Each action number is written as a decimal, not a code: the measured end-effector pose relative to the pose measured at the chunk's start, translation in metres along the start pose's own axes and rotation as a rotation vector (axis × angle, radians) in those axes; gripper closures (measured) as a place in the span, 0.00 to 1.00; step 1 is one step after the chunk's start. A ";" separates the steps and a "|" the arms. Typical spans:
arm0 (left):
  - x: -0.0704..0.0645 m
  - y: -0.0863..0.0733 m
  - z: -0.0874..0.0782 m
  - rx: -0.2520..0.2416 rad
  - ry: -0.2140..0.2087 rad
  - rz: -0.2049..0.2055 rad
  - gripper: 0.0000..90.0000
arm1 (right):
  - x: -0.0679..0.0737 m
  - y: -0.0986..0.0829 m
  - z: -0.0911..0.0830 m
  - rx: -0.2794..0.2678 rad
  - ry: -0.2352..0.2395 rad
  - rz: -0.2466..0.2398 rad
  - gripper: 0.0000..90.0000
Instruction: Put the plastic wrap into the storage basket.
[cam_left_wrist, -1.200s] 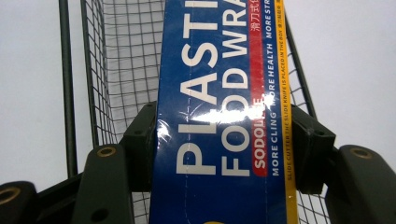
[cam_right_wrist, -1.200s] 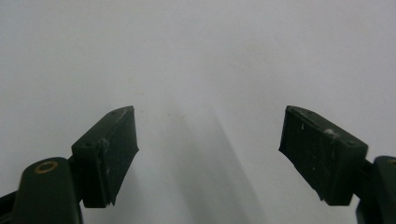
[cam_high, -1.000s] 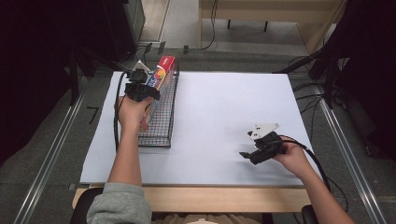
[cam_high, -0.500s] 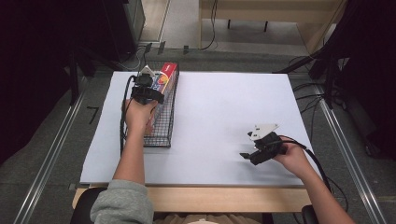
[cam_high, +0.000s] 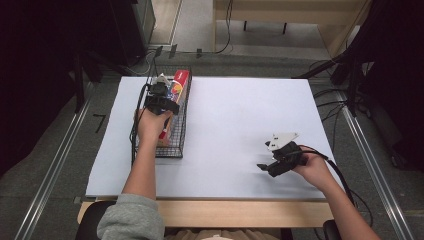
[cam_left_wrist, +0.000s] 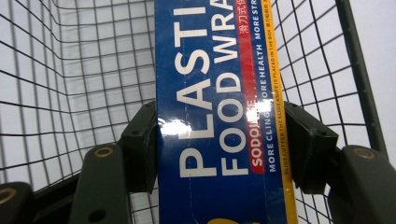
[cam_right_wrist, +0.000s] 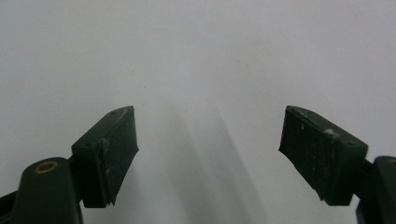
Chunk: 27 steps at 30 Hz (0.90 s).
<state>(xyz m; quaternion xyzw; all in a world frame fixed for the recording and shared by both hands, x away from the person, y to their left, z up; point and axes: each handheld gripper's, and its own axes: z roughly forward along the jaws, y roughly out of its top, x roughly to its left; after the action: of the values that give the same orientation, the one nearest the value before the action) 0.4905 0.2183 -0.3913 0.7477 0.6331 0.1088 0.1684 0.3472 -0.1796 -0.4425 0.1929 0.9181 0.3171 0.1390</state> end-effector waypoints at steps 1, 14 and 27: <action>-0.001 0.000 0.000 0.005 0.000 0.001 0.42 | 0.000 0.000 0.000 0.001 0.001 -0.001 0.22; -0.008 -0.003 0.010 0.038 -0.036 0.010 0.39 | 0.000 0.000 0.000 -0.003 0.006 -0.008 0.22; -0.008 -0.006 -0.008 0.014 -0.055 0.066 0.34 | 0.001 0.000 -0.001 -0.005 0.011 0.005 0.22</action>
<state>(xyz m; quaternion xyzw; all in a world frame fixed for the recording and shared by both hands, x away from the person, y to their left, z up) 0.4808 0.2120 -0.3860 0.7719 0.6041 0.0893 0.1766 0.3462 -0.1800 -0.4421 0.1930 0.9177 0.3206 0.1336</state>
